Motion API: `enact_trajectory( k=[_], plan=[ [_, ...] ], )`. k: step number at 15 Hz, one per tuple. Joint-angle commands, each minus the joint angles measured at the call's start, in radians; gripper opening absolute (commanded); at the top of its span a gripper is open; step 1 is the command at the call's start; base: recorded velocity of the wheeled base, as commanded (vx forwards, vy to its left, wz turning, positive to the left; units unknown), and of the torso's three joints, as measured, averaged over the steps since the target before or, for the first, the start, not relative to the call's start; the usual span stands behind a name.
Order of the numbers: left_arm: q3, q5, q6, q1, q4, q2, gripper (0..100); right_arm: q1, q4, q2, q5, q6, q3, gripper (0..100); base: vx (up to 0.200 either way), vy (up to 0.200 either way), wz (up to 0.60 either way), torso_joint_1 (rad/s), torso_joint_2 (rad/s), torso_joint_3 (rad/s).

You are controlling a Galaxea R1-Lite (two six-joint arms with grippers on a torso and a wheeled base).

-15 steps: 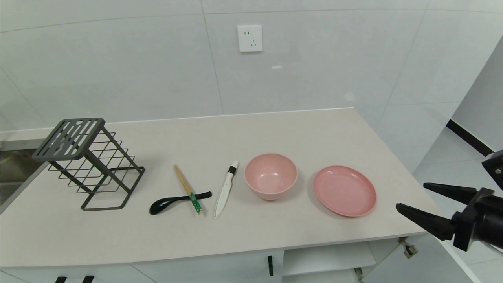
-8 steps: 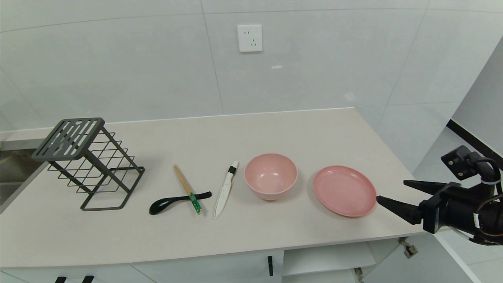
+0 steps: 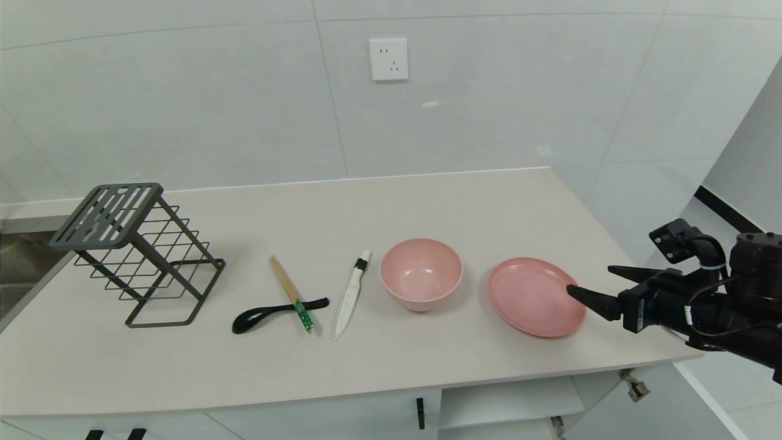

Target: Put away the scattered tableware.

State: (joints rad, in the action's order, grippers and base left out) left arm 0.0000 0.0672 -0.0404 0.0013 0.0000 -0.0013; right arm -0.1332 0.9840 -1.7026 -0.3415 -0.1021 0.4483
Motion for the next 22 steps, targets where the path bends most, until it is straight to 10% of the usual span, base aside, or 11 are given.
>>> enact_trajectory(
  k=[1, 22],
  plan=[
    [0.000, 0.000, 0.001, 0.002, 0.000, 0.001, 100, 0.029, 0.010, -0.098, -0.001, -0.002, 0.050, 100, 0.000, 0.000, 0.00, 0.000, 0.00, 0.000],
    [0.000, 0.000, 0.002, 0.002, 0.000, 0.001, 100, 0.041, 0.073, -0.365, -0.008, -0.011, 0.199, 100, 0.000, 0.000, 0.00, 0.000, 0.00, 0.000]
  ],
)
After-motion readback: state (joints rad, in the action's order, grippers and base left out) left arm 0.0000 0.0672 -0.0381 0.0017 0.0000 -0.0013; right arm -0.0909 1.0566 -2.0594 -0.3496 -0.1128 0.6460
